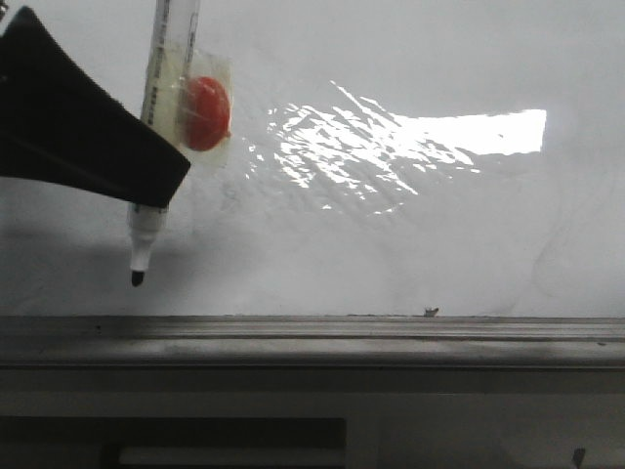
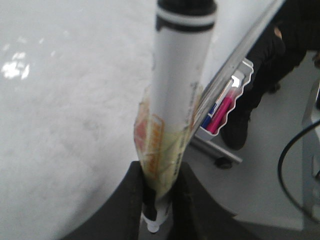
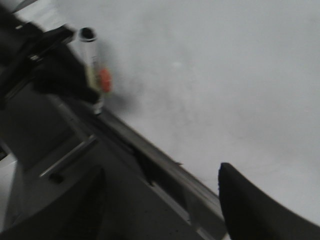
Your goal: Write number 9 on whiteboard
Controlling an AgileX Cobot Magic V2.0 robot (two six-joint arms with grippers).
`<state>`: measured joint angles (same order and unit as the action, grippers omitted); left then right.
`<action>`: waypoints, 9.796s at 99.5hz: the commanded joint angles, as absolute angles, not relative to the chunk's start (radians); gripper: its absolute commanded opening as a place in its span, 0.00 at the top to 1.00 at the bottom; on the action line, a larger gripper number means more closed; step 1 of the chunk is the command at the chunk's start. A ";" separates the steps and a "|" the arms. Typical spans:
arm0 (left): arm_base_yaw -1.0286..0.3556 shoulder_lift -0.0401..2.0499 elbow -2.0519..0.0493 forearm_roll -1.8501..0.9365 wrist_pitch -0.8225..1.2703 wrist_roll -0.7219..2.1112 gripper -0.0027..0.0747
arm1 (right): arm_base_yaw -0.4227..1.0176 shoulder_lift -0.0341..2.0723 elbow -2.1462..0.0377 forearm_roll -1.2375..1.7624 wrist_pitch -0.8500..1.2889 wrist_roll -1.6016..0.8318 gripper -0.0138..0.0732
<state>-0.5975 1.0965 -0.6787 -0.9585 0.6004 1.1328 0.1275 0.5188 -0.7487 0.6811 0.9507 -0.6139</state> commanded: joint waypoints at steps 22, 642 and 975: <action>-0.600 1.075 -0.795 -0.691 0.702 1.367 0.99 | 0.308 0.734 -0.824 0.876 0.896 -0.972 0.36; -0.751 1.088 -0.701 -1.356 0.647 1.637 0.99 | 1.064 0.931 -0.881 -0.174 0.457 -0.085 0.92; -0.751 0.771 -0.662 -1.172 0.138 0.957 0.50 | 0.862 0.338 -0.812 -0.350 0.710 -0.008 0.91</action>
